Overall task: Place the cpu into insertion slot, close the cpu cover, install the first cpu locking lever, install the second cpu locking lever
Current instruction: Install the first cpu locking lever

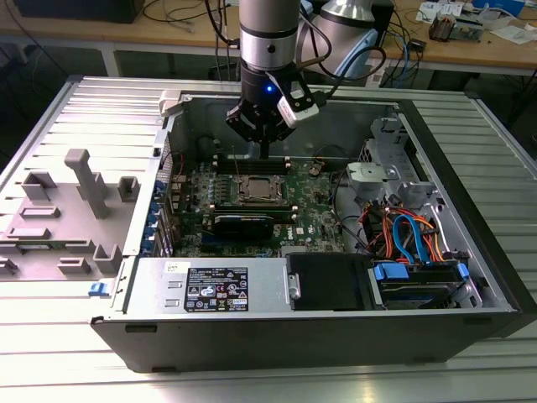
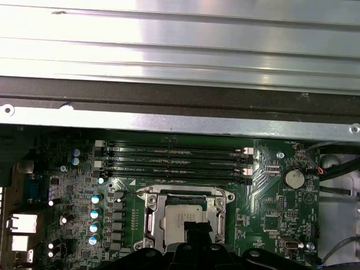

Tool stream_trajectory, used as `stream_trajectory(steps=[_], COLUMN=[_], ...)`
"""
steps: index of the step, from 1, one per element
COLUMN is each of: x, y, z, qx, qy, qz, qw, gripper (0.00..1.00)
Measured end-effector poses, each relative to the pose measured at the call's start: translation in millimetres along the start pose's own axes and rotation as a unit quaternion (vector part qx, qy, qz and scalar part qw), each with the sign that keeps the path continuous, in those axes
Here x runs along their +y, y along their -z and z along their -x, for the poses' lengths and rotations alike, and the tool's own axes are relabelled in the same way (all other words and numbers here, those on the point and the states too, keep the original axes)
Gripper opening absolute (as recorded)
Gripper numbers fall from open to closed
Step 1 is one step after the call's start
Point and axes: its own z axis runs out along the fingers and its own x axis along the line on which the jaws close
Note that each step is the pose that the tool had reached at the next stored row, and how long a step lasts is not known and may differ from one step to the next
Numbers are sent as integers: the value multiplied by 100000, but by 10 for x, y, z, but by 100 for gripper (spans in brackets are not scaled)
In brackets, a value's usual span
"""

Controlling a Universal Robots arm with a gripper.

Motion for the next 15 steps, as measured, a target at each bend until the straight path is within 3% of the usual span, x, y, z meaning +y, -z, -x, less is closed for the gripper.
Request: stream_trajectory(steps=[7, 12, 13, 15], x=[0, 1, 1, 1], y=[0, 0, 0, -2], z=[-2, -12, -15, -18], qx=[10, 65, 81, 135], qy=[351, 3598, 4507, 7521], qz=[8, 121, 148, 248], qw=[99999, 99935, 99898, 99716], gripper=[11, 11, 11, 11])
